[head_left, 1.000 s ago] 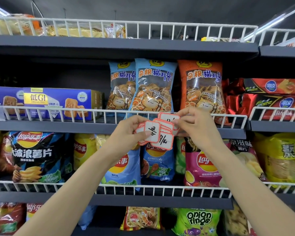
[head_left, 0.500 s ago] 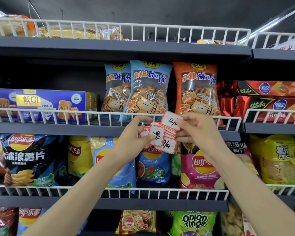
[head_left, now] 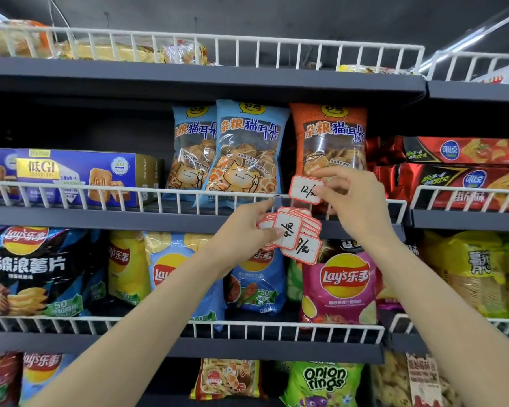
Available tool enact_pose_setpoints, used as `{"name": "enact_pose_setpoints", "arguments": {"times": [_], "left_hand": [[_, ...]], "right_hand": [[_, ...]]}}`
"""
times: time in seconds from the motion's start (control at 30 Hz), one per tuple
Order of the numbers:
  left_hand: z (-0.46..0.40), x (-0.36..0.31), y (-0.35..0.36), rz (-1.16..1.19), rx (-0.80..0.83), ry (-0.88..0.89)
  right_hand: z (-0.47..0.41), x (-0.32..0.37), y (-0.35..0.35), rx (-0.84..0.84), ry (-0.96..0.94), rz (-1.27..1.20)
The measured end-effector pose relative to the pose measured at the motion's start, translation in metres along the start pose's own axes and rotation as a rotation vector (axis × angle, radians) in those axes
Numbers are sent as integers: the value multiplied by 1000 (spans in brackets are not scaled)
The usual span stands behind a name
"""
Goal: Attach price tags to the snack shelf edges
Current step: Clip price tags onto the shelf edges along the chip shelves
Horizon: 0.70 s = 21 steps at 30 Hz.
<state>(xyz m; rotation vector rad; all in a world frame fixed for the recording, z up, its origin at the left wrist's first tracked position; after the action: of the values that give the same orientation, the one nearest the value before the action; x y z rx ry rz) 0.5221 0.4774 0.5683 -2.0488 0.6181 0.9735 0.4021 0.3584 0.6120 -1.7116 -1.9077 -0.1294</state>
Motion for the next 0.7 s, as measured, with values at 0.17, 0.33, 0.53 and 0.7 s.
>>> {"name": "enact_pose_setpoints", "arguments": {"times": [0.17, 0.33, 0.53, 0.7], "left_hand": [[3, -3, 5, -7, 13, -6], [7, -4, 13, -32, 28, -15], [12, 5, 8, -127, 2, -12], [17, 8, 1, -154, -3, -17]], "right_hand": [[-4, 4, -1, 8, -57, 23], [-6, 2, -1, 27, -46, -44], [-7, 5, 0, 62, -140, -17], [-14, 3, 5, 87, -189, 97]]}}
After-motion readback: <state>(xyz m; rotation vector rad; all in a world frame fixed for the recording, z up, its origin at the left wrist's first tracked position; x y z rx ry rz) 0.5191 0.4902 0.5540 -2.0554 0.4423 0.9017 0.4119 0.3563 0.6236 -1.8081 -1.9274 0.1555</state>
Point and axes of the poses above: each hand's wrist, its own z-axis away from the middle knuckle, its own y-axis out of the palm, x = y × z, the point moved 4 cm from there along -z, towards the middle knuckle, and after that the axes turned 1 degree about -y, right-handed, at the moved point
